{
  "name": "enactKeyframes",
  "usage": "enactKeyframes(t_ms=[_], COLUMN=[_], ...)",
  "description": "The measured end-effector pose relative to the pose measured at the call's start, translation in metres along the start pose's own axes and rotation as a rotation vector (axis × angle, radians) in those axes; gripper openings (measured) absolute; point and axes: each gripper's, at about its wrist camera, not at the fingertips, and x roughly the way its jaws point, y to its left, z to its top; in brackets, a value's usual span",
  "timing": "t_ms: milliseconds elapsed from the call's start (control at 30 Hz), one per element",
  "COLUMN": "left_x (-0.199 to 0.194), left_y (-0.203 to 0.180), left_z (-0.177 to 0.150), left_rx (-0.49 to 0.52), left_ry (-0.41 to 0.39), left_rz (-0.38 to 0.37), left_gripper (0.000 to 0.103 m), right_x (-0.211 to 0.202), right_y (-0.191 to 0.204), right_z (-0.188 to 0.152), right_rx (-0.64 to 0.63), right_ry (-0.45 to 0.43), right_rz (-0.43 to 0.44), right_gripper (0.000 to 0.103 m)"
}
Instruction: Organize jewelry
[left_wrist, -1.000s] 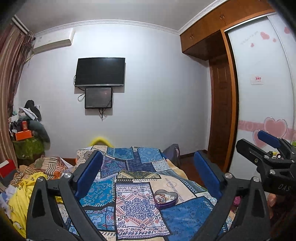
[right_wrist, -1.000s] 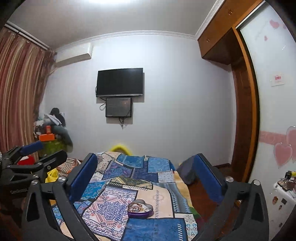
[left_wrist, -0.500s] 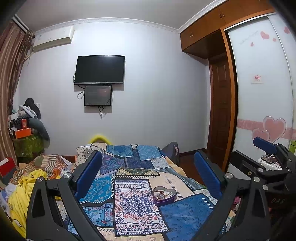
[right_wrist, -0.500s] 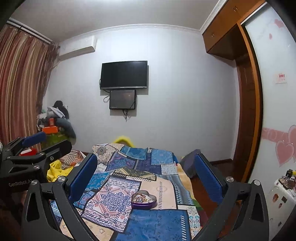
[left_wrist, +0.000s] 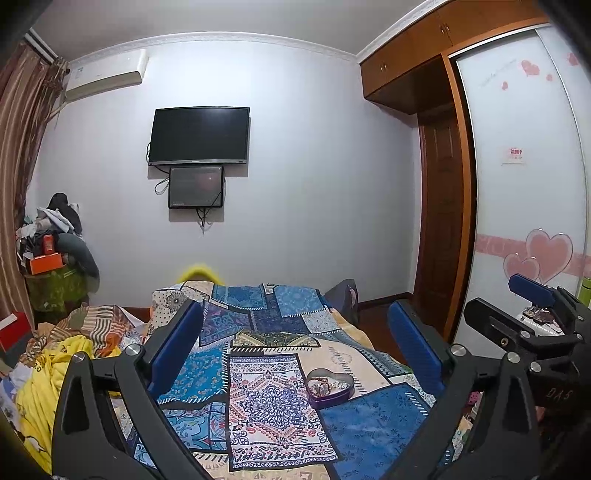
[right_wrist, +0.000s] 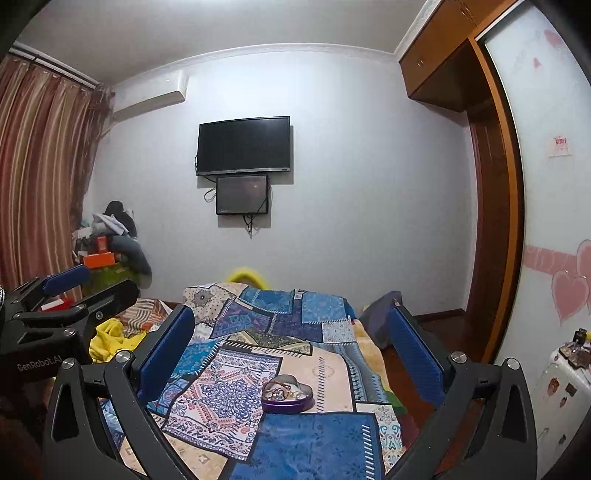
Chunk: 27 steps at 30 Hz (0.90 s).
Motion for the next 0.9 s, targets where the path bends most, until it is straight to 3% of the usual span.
enactKeyframes(t_ms=[900], left_x=[0.0075], left_y=[-0.0006], left_z=[-0.0017], left_rx=[-0.006], left_ry=[0.025], left_rz=[-0.014], left_gripper=[0.103], right_x=[0.0031], right_y=[-0.0094], right_z=[-0.0011], right_rx=[0.032], right_ry=[0.022], right_rz=[0.003], right_gripper=[0.103])
